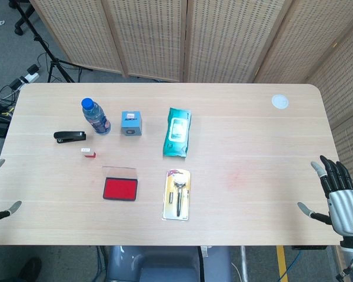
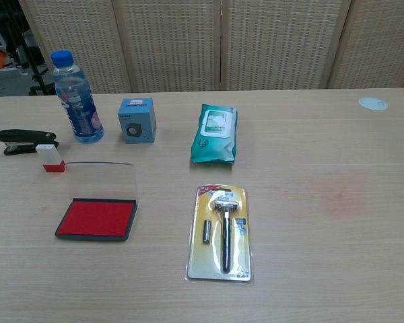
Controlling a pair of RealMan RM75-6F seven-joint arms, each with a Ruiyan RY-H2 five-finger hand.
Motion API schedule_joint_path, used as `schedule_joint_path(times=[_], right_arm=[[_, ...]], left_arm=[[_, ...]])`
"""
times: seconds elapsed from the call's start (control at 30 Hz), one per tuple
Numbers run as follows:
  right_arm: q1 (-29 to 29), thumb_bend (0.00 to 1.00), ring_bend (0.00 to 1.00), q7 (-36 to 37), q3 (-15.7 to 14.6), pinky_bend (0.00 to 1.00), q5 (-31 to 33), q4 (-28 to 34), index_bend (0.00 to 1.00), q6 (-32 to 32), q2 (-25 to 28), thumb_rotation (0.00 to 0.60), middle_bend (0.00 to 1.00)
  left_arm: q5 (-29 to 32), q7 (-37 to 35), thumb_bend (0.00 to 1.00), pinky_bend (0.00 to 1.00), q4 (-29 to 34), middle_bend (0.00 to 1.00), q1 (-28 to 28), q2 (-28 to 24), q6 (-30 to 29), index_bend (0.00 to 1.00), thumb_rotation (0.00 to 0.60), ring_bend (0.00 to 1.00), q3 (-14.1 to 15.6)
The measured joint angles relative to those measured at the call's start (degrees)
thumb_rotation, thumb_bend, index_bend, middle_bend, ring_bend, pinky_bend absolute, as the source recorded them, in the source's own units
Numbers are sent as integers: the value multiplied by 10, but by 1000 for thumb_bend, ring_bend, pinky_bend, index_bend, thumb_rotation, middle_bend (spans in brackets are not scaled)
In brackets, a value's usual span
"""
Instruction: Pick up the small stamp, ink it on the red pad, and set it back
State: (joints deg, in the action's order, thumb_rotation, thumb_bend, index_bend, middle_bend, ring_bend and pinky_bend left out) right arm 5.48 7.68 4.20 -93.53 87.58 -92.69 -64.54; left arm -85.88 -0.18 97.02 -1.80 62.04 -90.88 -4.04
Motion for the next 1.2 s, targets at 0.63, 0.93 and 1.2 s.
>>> schedule_joint_path(times=[0.63, 0.93, 1.2], right_arm=[[4, 0, 0, 13, -2, 0, 4, -1, 0, 13, -1, 600, 0], [14, 0, 0, -3, 2, 0, 24, -7, 0, 42, -15, 600, 0], [20, 0, 0, -9, 5, 0, 39, -12, 0, 58, -22, 600, 0]], left_arm=[[11, -44, 97, 486, -51, 761, -27, 11, 29, 0, 600, 683, -20], [62, -145, 164, 919, -135, 1000, -97, 35, 146, 132, 600, 1000, -61], [139, -183, 230, 919, -207, 1000, -206, 46, 364, 301, 600, 1000, -90]])
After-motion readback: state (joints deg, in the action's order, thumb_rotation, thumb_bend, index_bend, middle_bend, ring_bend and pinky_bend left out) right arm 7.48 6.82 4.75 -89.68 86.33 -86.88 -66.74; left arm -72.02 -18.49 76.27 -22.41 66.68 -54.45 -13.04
